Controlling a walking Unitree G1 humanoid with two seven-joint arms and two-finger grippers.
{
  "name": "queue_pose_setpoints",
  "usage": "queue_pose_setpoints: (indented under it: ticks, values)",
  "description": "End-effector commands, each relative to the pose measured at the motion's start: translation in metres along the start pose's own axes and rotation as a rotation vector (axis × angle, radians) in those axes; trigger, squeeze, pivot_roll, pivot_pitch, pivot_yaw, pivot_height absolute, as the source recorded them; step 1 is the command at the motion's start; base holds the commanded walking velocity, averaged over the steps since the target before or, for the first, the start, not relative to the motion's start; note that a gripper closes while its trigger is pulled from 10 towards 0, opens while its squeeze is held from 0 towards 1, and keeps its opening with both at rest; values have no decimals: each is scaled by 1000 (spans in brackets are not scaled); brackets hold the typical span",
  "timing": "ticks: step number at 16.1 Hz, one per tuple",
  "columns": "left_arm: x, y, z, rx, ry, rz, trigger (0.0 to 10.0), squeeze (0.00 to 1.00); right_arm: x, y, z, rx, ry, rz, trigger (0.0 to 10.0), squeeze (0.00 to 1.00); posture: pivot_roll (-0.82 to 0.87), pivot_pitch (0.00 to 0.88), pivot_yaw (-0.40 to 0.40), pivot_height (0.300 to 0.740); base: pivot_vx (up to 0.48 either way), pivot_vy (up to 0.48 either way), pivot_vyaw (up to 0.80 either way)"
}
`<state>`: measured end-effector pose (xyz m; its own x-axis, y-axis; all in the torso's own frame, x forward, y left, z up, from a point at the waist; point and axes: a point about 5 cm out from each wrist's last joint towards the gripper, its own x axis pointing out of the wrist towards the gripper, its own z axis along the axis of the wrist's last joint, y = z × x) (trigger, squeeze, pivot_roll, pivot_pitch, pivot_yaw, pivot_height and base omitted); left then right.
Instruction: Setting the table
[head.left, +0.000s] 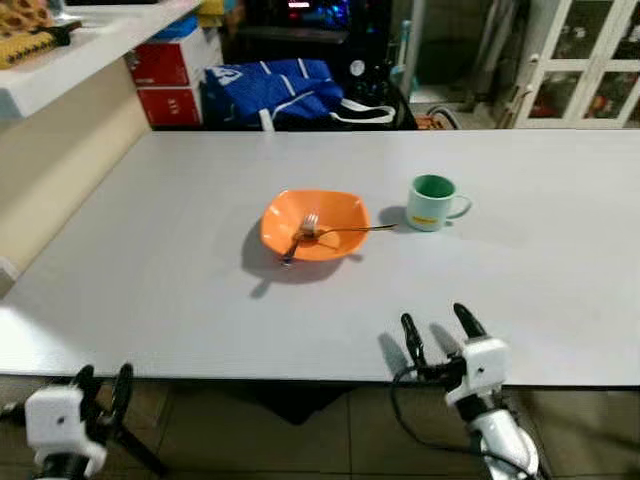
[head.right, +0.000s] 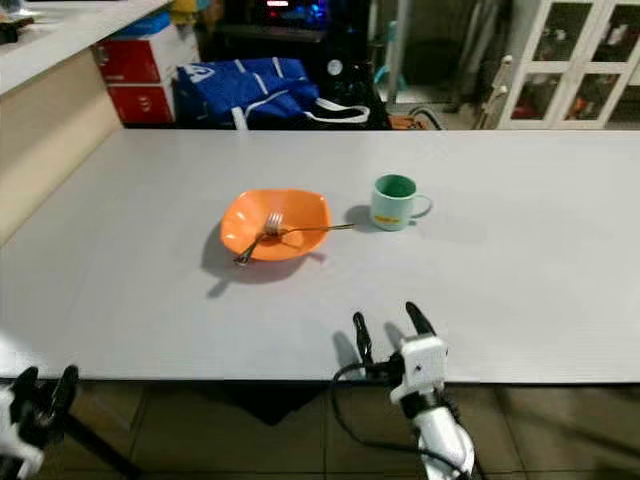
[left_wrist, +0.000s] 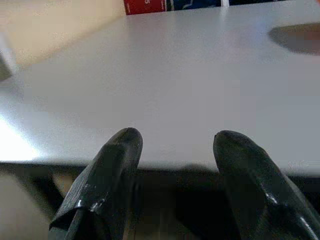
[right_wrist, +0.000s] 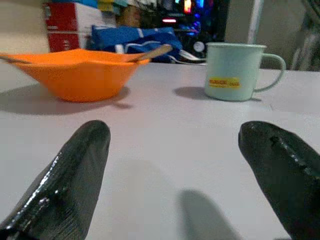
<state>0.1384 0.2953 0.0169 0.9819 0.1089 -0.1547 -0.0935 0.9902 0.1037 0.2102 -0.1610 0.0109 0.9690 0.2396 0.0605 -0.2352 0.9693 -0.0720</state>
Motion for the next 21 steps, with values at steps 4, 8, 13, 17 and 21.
queue_pose_setpoints:
  ticks: [4, 8, 13, 17, 21]
  values:
    - [-20, 7, -12, -10, -69, 12, 10000, 0, -13, 14, 6, -73, -101, 21, 10000, 0, -232, 0, 123, 740, 0, 0, 0]
    - [48, -40, 49, 48, -334, -64, 10000, 0, -24, 22, 3, -111, -134, -3, 10000, 0, -244, 0, 129, 740, 0, 0, 0]
    - [78, -78, 96, 73, -451, -108, 10000, 0, 10, 13, 35, -88, -223, -40, 10000, 0, -238, 0, 131, 740, 0, 0, 0]
    - [59, -84, 113, 78, -497, -100, 10000, 0, 15, 26, 27, -63, -190, 5, 10000, 0, -224, 0, 132, 740, 0, 0, 0]
    - [66, -85, 113, -53, -342, -58, 10000, 0, 13, 29, 31, -49, -189, 9, 10000, 0, -215, 0, 148, 740, 0, 0, 0]
